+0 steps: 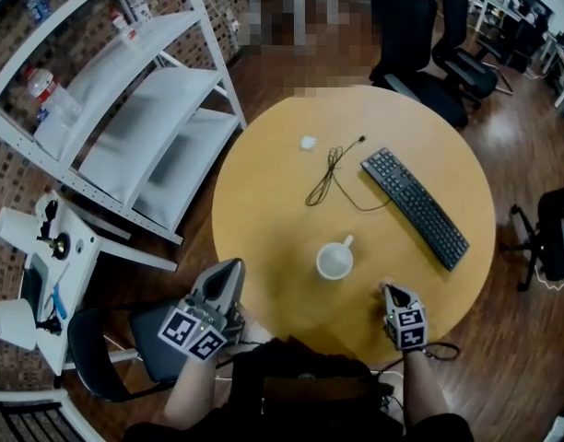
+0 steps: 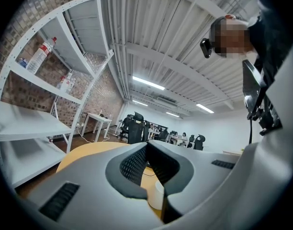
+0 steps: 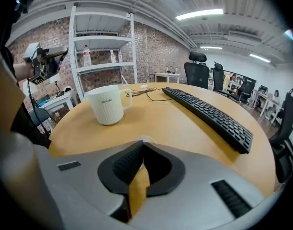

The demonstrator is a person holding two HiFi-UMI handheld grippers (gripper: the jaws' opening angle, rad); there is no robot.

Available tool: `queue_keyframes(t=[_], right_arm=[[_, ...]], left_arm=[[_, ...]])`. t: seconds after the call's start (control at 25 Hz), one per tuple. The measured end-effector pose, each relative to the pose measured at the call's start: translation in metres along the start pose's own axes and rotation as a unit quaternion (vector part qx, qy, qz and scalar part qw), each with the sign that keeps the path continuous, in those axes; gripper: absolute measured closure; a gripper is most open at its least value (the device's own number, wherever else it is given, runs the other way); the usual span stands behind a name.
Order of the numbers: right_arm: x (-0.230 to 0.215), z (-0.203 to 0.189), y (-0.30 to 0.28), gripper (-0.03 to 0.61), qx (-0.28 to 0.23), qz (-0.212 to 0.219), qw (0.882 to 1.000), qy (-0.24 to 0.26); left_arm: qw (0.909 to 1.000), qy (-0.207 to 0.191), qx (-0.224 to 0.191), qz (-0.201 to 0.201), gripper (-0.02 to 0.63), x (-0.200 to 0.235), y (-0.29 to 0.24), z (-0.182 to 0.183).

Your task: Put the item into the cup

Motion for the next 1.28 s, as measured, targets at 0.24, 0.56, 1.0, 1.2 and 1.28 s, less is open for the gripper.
queue_keyframes(t=[0.24, 0.56, 1.0, 1.2, 1.28], right_arm=[[0.002, 0.016, 0.015, 0.569, -0.012, -0.001, 1.0, 0.01], [0.008, 0.07, 0.039, 0.569, -0.076, -0.001, 0.996, 0.044], [0.054, 0.147, 0.033, 0.569, -0.142, 0.065, 0.98, 0.12], [0.078, 0.153, 0.014, 0.569, -0.129, 0.097, 0.977, 0.137], [0.083, 0.153, 0.01, 0.568, -0.123, 0.1, 0.977, 0.142]], left_arm=[[0.9999, 0.004, -0.003, -0.01, 0.62, -0.004, -0.007, -0.003], [0.9997, 0.005, -0.014, -0.018, 0.62, -0.001, -0.011, 0.001], [0.9987, 0.016, -0.046, 0.013, 0.62, 0.013, 0.015, 0.005], [0.9981, 0.02, -0.056, 0.018, 0.62, 0.02, 0.023, 0.004], [0.998, 0.022, -0.054, 0.023, 0.62, 0.025, 0.028, 0.001]])
Point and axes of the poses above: the fingertips, and each gripper's own axes: y backward along the fingers, x to its left, z out of its top, the point moved 10 cm from there along y, backward along the fingers, and after that the axes turned 5 degrees about z, right-handed, at the moved point
